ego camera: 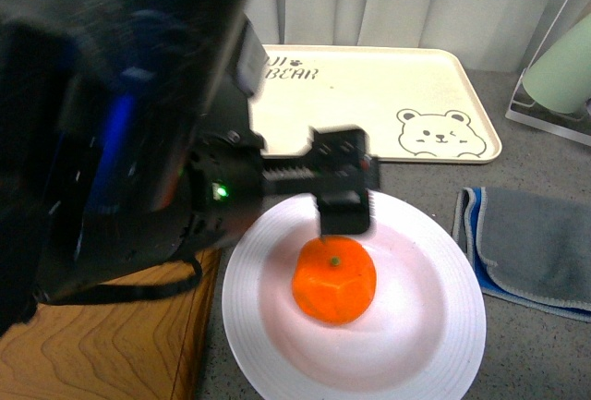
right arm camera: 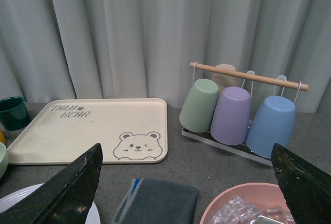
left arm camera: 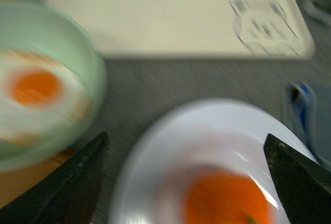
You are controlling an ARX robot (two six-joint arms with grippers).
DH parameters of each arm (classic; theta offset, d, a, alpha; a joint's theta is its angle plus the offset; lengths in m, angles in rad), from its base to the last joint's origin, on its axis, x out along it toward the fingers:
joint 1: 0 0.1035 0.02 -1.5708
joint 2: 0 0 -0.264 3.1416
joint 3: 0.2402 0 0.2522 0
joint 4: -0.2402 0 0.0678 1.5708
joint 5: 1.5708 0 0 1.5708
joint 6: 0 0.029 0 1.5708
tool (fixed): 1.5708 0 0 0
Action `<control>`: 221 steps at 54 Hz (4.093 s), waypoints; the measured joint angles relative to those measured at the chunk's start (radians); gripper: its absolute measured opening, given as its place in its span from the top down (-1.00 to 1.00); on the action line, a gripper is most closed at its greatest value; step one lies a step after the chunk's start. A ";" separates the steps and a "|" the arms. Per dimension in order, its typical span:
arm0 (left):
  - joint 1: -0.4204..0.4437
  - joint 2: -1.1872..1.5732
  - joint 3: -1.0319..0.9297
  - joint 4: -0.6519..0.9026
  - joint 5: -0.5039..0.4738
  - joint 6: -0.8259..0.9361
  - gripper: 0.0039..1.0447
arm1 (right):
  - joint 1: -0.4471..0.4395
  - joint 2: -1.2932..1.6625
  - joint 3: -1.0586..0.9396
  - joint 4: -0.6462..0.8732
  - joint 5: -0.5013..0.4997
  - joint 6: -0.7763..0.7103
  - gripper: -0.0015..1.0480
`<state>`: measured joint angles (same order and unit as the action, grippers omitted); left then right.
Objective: Place orange and plate with both arms
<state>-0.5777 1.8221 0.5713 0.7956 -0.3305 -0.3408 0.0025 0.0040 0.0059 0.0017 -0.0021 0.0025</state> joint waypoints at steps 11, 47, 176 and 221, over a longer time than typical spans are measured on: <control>0.132 -0.163 -0.281 0.563 -0.114 0.266 0.05 | 0.000 0.000 0.000 0.000 0.001 0.000 -0.82; 0.442 -0.996 -0.542 -0.009 0.201 0.333 0.93 | 0.000 0.000 0.000 0.000 0.000 0.000 -0.82; 0.575 -1.818 -0.553 -0.793 0.330 0.335 -0.88 | 0.174 1.350 0.322 0.091 -0.256 0.393 -0.82; 0.575 -1.818 -0.553 -0.793 0.330 0.335 -0.88 | 0.246 1.963 0.797 -0.148 -0.214 0.397 -0.42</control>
<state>-0.0025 0.0040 0.0185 0.0021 -0.0002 -0.0059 0.2485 1.9671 0.8024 -0.1459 -0.2157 0.3992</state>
